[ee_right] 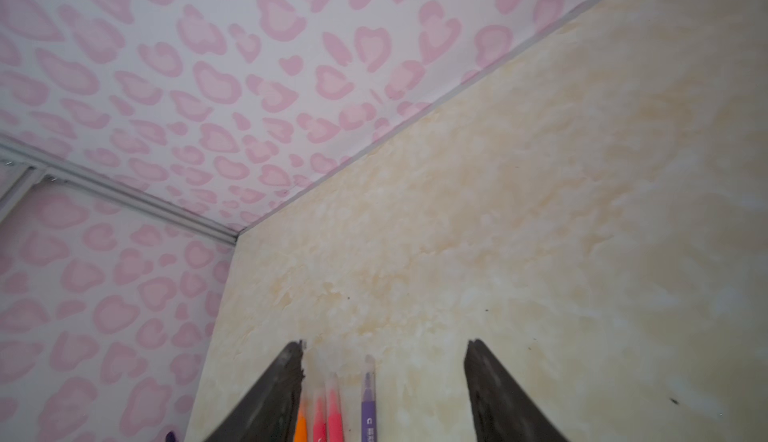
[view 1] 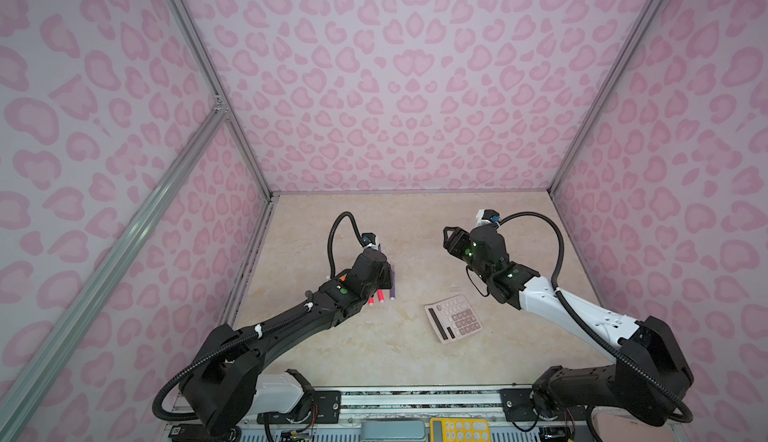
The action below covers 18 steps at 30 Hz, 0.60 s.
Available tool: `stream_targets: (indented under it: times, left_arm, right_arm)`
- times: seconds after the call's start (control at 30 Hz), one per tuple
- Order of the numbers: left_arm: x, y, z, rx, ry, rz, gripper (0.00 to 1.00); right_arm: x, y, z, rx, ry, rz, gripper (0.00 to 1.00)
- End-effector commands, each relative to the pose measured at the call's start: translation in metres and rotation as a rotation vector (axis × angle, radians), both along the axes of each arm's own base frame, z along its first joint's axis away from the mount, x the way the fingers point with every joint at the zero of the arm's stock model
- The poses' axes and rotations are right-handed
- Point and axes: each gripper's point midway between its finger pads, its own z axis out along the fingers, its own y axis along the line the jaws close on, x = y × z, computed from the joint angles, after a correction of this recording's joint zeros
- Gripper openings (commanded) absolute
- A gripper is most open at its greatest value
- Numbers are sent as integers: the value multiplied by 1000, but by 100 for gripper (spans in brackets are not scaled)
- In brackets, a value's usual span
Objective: Insert the pens into the pen caps
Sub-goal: 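Open the right gripper and move it toward the calculator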
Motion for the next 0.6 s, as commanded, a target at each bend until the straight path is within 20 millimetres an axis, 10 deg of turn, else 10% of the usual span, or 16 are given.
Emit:
stream_targets:
  times: [0.0, 0.57]
  left_arm:
    - [-1, -4, -3, -17, 33, 0, 3]
    - [0, -3, 2, 12, 45, -3, 3]
  right_arm:
    - [-27, -44, -52, -103, 231, -200, 65]
    - [-82, -23, -134, -22, 486, -218, 68]
